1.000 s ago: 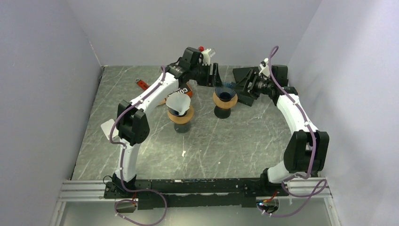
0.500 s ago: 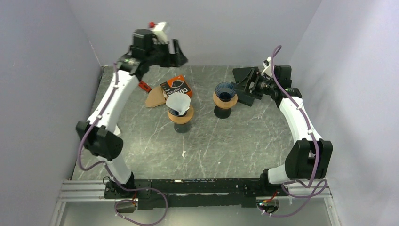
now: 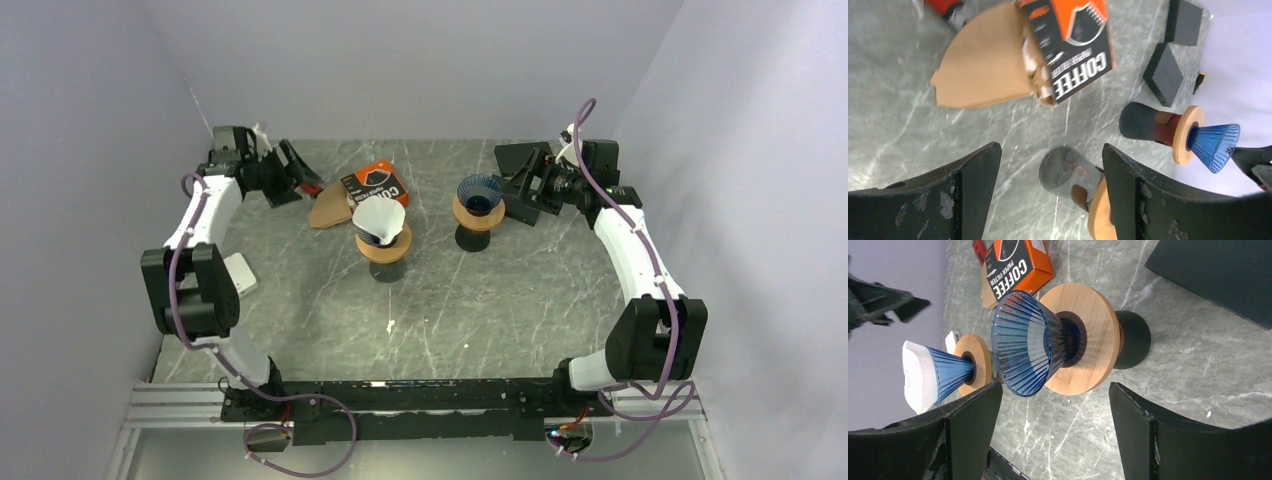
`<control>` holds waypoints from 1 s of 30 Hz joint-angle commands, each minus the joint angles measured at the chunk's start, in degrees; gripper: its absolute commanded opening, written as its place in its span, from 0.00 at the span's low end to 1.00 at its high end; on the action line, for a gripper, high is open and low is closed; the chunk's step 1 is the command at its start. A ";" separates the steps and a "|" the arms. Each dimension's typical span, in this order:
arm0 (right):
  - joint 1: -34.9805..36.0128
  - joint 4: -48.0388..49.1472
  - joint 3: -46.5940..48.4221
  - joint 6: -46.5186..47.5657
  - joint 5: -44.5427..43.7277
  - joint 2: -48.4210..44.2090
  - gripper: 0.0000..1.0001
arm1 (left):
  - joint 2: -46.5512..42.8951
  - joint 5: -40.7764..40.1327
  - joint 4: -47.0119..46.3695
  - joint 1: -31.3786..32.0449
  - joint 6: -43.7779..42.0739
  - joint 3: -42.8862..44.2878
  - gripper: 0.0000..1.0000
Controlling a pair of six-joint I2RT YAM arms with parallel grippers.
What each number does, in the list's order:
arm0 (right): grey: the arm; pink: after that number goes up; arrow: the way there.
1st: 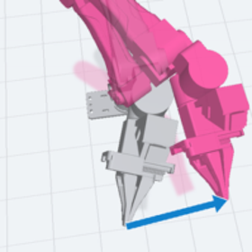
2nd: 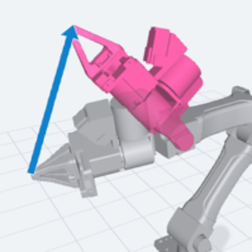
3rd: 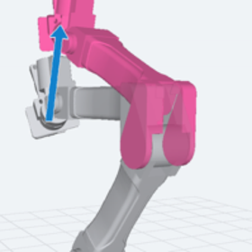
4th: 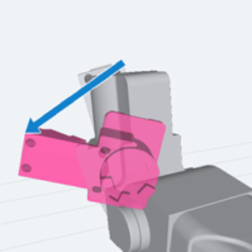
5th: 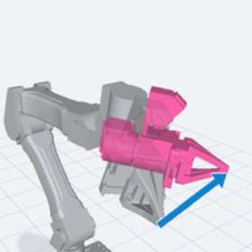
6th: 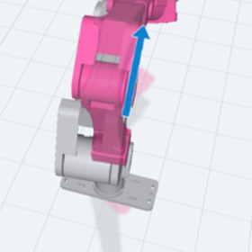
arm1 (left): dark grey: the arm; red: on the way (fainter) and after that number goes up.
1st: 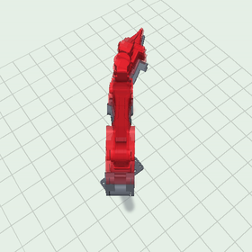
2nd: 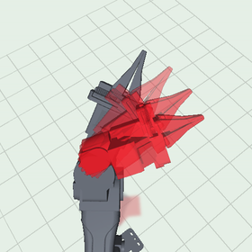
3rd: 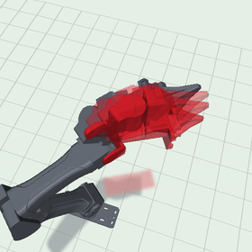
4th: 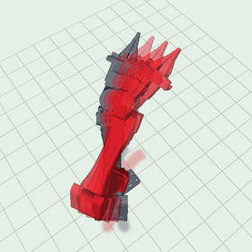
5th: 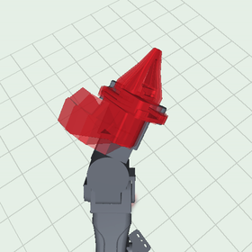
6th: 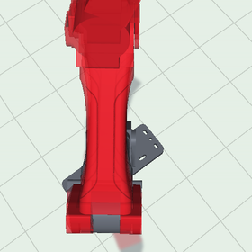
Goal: Place the coffee filter in the dripper
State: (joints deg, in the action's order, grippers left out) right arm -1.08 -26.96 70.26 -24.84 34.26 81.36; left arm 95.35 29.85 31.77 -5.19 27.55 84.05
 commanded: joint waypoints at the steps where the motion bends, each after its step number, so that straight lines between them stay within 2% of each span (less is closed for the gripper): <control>1: -0.32 1.53 0.60 0.50 -0.86 -2.56 0.83 | 2.95 9.80 -8.47 -2.72 7.57 -6.06 0.78; 8: -0.28 1.65 -0.50 0.58 -0.85 -2.44 0.83 | 8.27 7.89 -16.08 -5.28 12.40 -12.75 0.69; 11: -0.32 1.80 -0.88 0.59 -0.86 -2.48 0.83 | 9.10 3.95 -19.33 -5.61 13.28 -14.97 0.66; 18: -0.32 2.57 -1.75 0.51 -0.22 -2.07 0.83 | 14.44 -1.94 -22.65 -5.78 11.86 -14.98 0.64; 23: -0.32 3.04 -2.30 0.36 0.55 -1.47 0.83 | 18.40 -2.92 -24.43 -5.76 12.75 -14.58 0.61; 28: -0.32 3.45 -2.63 0.32 0.47 -1.40 0.83 | 20.27 -2.49 -26.09 -5.71 12.97 -15.12 0.67; 30: -0.32 3.66 -2.67 0.25 0.71 -0.99 0.83 | 21.33 -2.07 -26.05 -5.60 12.75 -14.63 0.66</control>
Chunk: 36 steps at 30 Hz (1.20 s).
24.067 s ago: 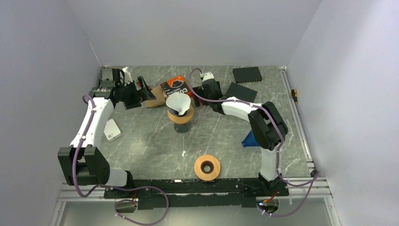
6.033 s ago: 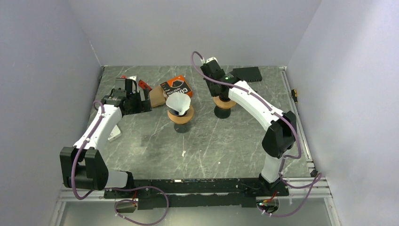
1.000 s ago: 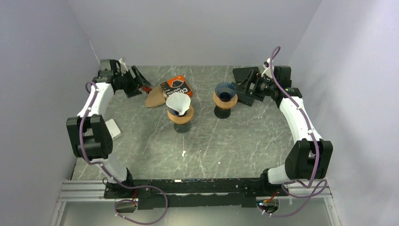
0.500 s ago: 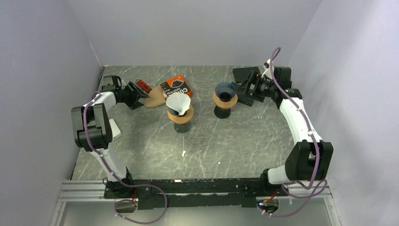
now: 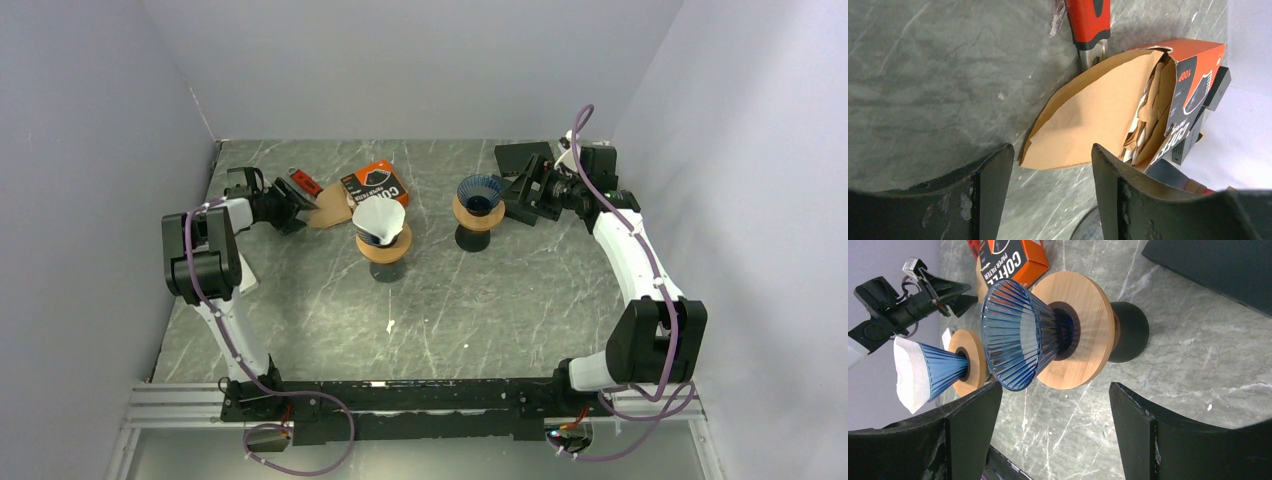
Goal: Place the coffee filter in the dripper
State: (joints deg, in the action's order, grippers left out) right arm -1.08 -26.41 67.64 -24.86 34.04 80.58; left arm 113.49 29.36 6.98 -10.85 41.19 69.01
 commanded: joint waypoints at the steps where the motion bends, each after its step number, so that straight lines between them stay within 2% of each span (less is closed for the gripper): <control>1: -0.30 3.12 0.03 0.26 1.00 -0.01 0.83 | 3.56 -1.30 -1.68 0.12 -1.00 0.42 0.64; 12: -0.32 3.61 -0.11 -0.08 1.71 0.43 0.83 | 6.46 0.90 -4.92 1.97 -1.42 1.25 0.51; 18: -0.27 4.08 -0.50 -0.62 1.99 0.12 0.83 | 5.49 2.15 -5.72 2.08 -1.43 0.76 0.29; 29: -0.24 4.09 0.30 -0.97 2.21 -0.57 0.83 | -2.94 2.23 -4.81 2.19 -3.56 -1.22 0.00; 36: -0.23 3.87 0.56 -1.15 2.22 -1.69 0.83 | -9.97 2.82 -5.03 2.15 -5.33 -3.68 0.00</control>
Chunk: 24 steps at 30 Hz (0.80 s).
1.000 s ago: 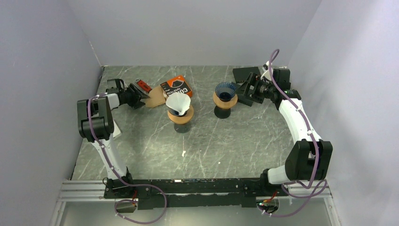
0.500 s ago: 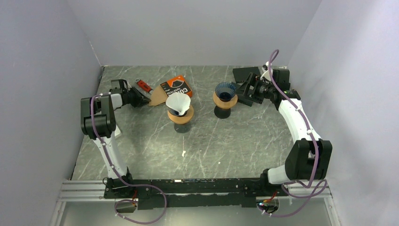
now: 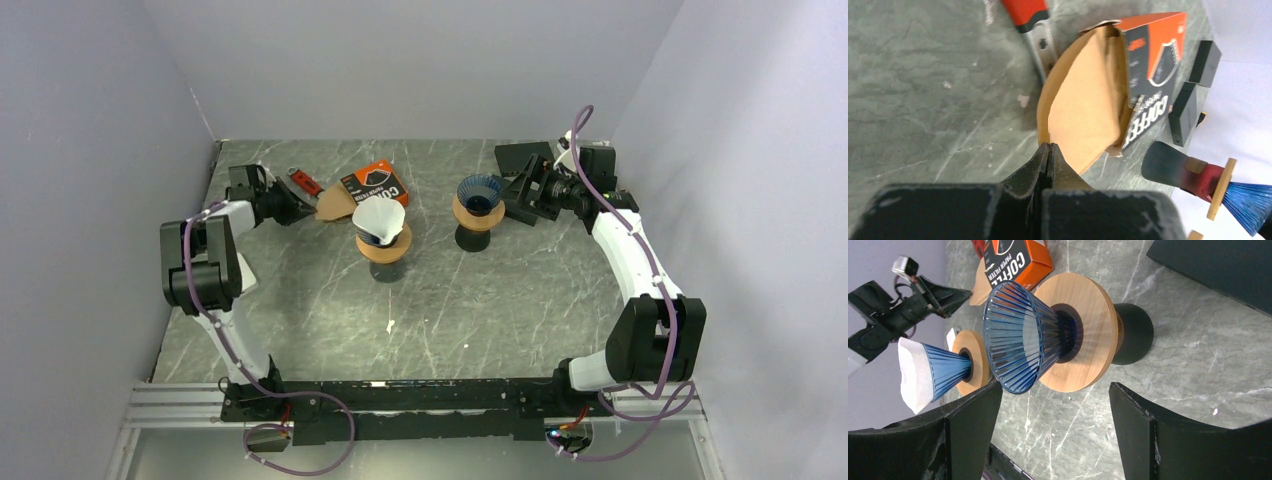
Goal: Place the coffee filter in the dripper
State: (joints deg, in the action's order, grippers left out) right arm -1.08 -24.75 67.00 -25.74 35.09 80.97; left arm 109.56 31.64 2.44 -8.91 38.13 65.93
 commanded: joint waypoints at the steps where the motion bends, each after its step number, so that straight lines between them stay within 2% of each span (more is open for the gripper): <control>1: -0.24 2.13 1.24 -0.33 1.08 -2.39 0.83 | -7.16 0.53 0.00 0.25 -2.53 -0.70 0.00; 14: -0.24 1.07 4.52 -0.45 0.87 -5.69 0.87 | -23.94 -0.61 8.49 0.25 -10.41 3.43 0.00; 20: -0.23 0.59 6.01 -0.39 0.42 -6.70 0.89 | -23.78 3.79 12.38 0.65 -12.76 9.83 0.00; 24: -0.24 -0.39 7.18 -0.06 0.15 -6.89 0.89 | -21.75 5.61 15.53 2.46 -14.44 17.11 0.00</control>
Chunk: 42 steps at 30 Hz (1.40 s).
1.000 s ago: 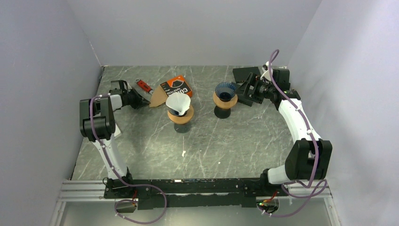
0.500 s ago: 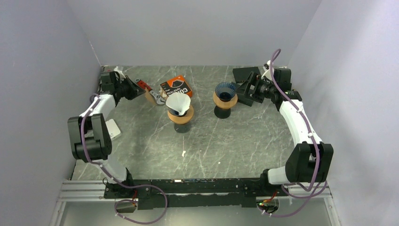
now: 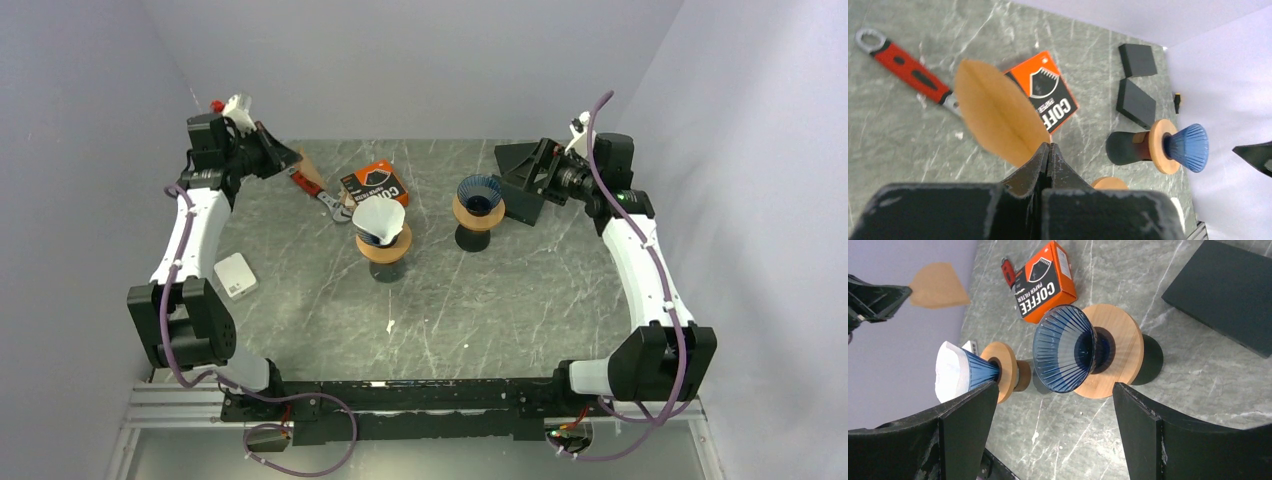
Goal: Place the coffee filter in the dripper
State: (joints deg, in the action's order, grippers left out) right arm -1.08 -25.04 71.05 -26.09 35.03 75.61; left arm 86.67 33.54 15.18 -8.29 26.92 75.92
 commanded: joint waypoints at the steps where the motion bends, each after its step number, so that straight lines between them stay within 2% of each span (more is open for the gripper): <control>1: -0.24 -0.24 3.42 0.33 0.15 -1.61 0.89 | 1.61 3.95 3.45 2.49 -3.47 8.75 0.00; 5: -0.24 -0.90 4.79 0.76 -0.35 -2.11 0.90 | 2.76 4.21 4.69 7.09 -6.25 14.24 0.00; 10: -0.21 -2.43 7.30 1.63 -1.45 -2.38 0.91 | 3.62 -5.82 8.79 17.55 -17.55 21.72 0.00; 18: -0.24 -4.18 9.02 2.11 -3.71 -3.58 0.93 | 2.80 -10.46 3.61 30.20 -28.93 24.91 0.00; 25: -0.23 -5.81 10.71 2.82 -5.69 -5.19 0.99 | 0.29 -12.18 -3.54 42.35 -42.57 20.49 0.00; 31: -0.23 -5.90 12.36 2.75 -3.89 -6.42 1.00 | -2.45 -12.19 -3.88 50.60 -55.14 16.10 0.00; 37: -0.24 -4.47 13.69 2.45 -0.39 -7.90 0.99 | -6.67 -12.86 -7.06 53.30 -61.66 9.37 0.00; 42: 0.12 -2.41 14.44 4.35 6.82 -7.43 0.99 | -8.88 -9.99 -8.32 53.97 -66.50 5.85 0.00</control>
State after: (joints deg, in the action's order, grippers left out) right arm -1.08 -30.85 82.65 -23.90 35.11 69.10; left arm 80.64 21.67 10.74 44.99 -33.17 83.22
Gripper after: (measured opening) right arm 0.992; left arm 0.009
